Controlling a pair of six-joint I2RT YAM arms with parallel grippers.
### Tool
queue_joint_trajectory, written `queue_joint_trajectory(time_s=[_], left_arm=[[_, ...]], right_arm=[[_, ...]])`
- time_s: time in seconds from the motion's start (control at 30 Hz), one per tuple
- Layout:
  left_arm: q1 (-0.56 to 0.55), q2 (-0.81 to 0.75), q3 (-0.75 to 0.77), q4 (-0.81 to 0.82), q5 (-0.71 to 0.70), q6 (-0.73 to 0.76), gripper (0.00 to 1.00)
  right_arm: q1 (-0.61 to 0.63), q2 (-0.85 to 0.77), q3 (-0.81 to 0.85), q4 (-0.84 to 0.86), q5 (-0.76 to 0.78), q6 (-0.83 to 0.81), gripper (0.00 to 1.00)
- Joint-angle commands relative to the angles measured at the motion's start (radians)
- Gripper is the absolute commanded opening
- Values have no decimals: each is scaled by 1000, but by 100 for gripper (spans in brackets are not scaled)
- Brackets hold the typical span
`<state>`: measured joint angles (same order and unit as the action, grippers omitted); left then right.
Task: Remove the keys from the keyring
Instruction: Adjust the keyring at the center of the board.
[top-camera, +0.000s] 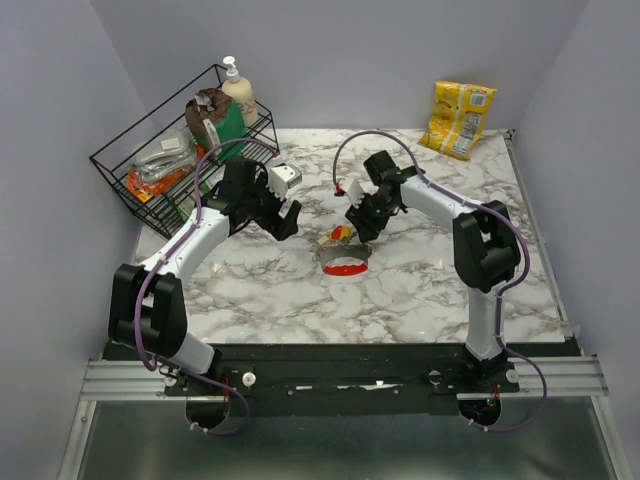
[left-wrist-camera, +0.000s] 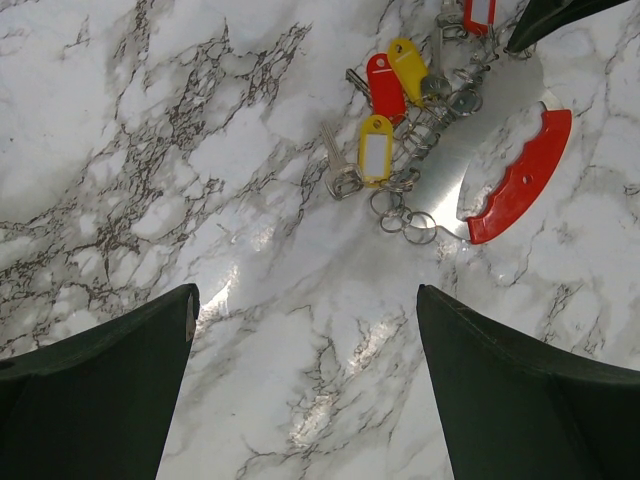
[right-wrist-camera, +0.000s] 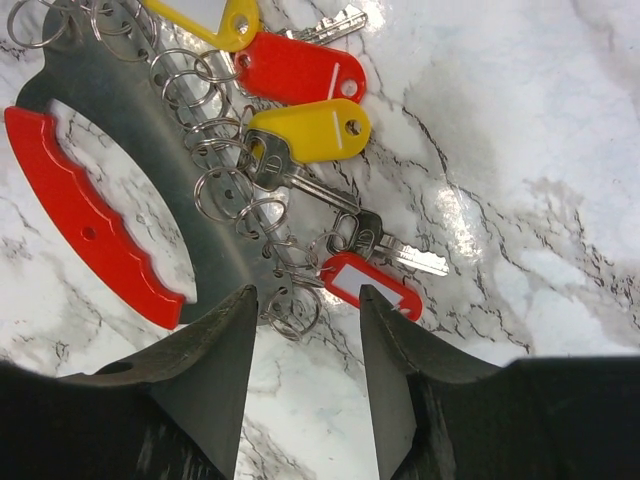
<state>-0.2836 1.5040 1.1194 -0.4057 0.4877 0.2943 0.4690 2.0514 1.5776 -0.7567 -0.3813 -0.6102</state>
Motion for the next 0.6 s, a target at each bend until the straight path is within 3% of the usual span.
queue_joint_trajectory(time_s=[0.0, 0.57], left_arm=[[-3, -21, -4, 8, 26, 2, 99], [54, -8, 19, -24, 65, 6, 99]], right_arm=[[-1, 16, 15, -16, -42, -36, 53], [0, 59, 32, -66, -70, -68, 48]])
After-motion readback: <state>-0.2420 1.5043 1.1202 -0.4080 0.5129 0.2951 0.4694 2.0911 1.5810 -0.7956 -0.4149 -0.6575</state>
